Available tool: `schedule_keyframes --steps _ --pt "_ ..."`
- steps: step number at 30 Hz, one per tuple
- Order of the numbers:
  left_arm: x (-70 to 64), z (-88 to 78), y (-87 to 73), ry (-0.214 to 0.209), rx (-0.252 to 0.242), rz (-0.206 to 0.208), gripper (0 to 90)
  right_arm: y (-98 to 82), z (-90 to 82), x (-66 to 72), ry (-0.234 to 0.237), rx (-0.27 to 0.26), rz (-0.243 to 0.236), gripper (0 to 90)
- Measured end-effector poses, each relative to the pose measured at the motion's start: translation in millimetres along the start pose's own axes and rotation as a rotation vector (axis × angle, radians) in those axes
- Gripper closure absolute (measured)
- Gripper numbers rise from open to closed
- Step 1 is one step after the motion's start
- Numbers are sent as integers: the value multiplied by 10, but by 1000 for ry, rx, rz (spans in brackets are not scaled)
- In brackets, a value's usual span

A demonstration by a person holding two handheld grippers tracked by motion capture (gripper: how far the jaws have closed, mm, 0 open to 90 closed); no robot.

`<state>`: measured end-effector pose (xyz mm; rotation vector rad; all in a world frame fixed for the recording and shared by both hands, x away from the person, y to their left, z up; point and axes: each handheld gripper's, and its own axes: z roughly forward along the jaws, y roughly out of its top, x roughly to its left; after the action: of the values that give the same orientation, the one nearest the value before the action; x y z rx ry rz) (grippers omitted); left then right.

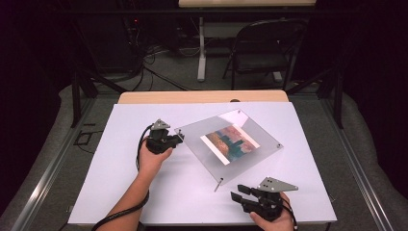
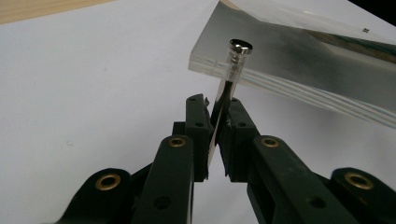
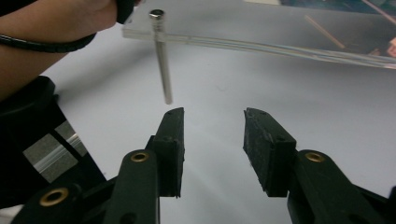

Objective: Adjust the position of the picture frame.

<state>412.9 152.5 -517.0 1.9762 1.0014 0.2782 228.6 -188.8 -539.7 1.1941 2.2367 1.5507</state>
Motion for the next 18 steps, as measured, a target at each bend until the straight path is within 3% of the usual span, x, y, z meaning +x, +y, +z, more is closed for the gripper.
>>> schedule_keyframes --steps 9,18 --pt "-23 -29 -56 -17 1 3 827 -11 292 152 57 24 -26 601" --pt "-67 -67 -121 -26 2 5 829 17 357 170 69 11 -53 649"
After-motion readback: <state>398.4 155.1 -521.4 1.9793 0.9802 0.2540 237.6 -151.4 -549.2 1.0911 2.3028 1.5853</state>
